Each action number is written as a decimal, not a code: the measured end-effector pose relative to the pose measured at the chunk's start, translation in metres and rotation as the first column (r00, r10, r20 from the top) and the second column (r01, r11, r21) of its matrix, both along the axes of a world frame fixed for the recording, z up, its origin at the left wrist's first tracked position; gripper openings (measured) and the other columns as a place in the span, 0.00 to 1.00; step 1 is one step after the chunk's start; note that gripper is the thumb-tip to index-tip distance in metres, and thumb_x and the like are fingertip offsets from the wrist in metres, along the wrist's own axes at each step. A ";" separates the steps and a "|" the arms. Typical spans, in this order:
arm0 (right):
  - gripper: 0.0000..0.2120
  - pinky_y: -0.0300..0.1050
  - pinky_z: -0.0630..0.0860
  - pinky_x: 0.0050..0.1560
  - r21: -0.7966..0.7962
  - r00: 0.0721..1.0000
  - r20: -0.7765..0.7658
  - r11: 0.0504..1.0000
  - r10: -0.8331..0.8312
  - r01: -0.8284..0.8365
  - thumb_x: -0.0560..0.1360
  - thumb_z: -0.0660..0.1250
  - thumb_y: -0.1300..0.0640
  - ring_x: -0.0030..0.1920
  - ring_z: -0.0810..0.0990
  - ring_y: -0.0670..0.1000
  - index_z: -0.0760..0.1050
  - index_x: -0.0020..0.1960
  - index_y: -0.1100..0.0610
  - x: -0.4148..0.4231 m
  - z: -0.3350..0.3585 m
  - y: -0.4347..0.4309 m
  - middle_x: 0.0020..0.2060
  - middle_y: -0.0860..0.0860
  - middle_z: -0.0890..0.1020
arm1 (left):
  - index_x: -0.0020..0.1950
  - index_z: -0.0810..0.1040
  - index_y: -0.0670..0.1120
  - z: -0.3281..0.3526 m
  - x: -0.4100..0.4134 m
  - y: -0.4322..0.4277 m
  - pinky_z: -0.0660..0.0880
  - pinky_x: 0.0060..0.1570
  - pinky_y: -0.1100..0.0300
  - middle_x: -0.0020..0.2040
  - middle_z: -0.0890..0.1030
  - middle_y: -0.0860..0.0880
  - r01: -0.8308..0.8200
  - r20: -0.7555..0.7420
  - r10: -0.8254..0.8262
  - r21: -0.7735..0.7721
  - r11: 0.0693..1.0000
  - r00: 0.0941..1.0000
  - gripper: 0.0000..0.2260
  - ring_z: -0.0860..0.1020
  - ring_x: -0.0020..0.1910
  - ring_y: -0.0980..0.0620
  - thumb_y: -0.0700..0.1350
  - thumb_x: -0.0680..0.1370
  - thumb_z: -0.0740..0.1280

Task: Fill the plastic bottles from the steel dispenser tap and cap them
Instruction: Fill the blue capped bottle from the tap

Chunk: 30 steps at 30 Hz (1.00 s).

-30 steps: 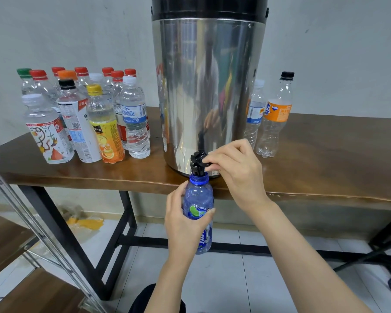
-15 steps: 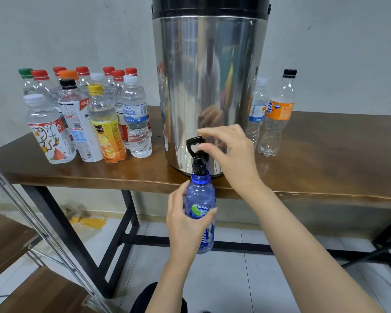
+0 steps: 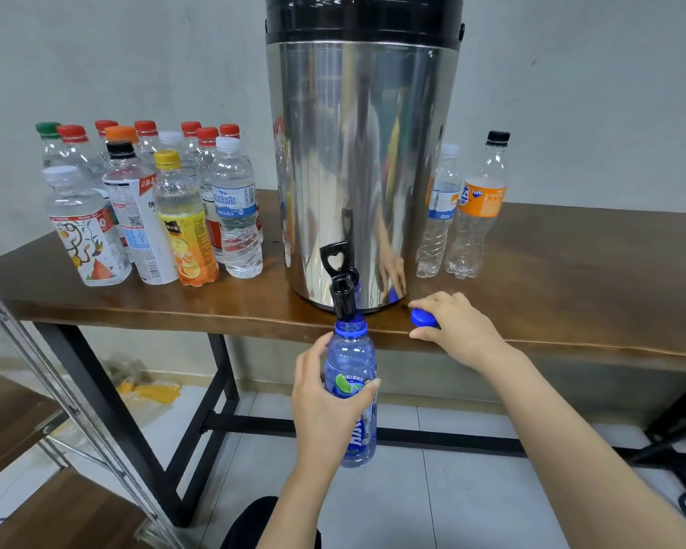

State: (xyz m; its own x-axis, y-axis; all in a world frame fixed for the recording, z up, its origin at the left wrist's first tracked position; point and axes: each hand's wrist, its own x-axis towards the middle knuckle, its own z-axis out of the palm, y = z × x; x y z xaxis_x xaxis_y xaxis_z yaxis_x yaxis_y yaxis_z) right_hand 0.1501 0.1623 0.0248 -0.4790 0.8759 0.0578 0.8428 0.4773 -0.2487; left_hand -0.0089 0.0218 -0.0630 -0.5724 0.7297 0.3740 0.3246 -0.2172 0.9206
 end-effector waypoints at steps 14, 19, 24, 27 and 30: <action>0.20 0.39 0.75 0.61 -0.095 0.749 -0.564 0.873 0.348 -0.477 0.72 0.74 0.67 0.57 0.79 0.47 0.79 0.58 0.47 0.007 0.057 -0.053 0.56 0.48 0.82 | 0.65 0.74 0.59 0.010 0.013 -0.024 0.79 0.52 0.63 0.58 0.75 0.64 0.086 -0.028 -0.086 0.004 0.996 0.996 0.36 0.79 0.56 0.59 0.42 0.62 0.84; 0.21 0.41 0.77 0.61 -0.123 0.744 -0.472 0.800 0.473 -0.587 0.72 0.73 0.69 0.57 0.80 0.46 0.79 0.58 0.47 -0.004 0.079 -0.070 0.56 0.46 0.81 | 0.64 0.74 0.59 0.029 0.016 -0.033 0.77 0.52 0.65 0.59 0.76 0.61 0.131 -0.104 -0.125 0.055 0.990 0.987 0.35 0.78 0.59 0.58 0.40 0.62 0.82; 0.18 0.38 0.77 0.57 -0.166 0.780 -0.414 0.804 0.469 -0.571 0.72 0.74 0.66 0.53 0.80 0.45 0.81 0.58 0.51 -0.005 0.088 -0.076 0.53 0.47 0.82 | 0.65 0.73 0.59 0.035 0.015 -0.041 0.77 0.54 0.65 0.60 0.76 0.61 0.134 -0.166 -0.123 0.060 0.989 0.978 0.35 0.77 0.60 0.59 0.42 0.62 0.82; 0.13 0.39 0.77 0.45 -0.074 0.868 -0.268 0.889 0.418 -0.451 0.68 0.79 0.50 0.39 0.77 0.43 0.81 0.50 0.50 -0.011 0.089 -0.081 0.42 0.48 0.81 | 0.65 0.73 0.61 0.036 0.016 -0.044 0.77 0.53 0.66 0.59 0.75 0.62 0.130 -0.194 -0.117 0.056 0.990 0.974 0.36 0.78 0.59 0.60 0.43 0.62 0.82; 0.24 0.42 0.75 0.39 0.025 0.946 -0.130 0.955 0.298 -0.297 0.62 0.71 0.29 0.36 0.76 0.42 0.77 0.45 0.46 -0.015 0.087 -0.086 0.37 0.43 0.79 | 0.64 0.71 0.63 0.039 0.016 -0.047 0.77 0.51 0.68 0.58 0.74 0.64 0.128 -0.196 -0.116 0.054 0.990 0.974 0.36 0.77 0.58 0.61 0.43 0.62 0.83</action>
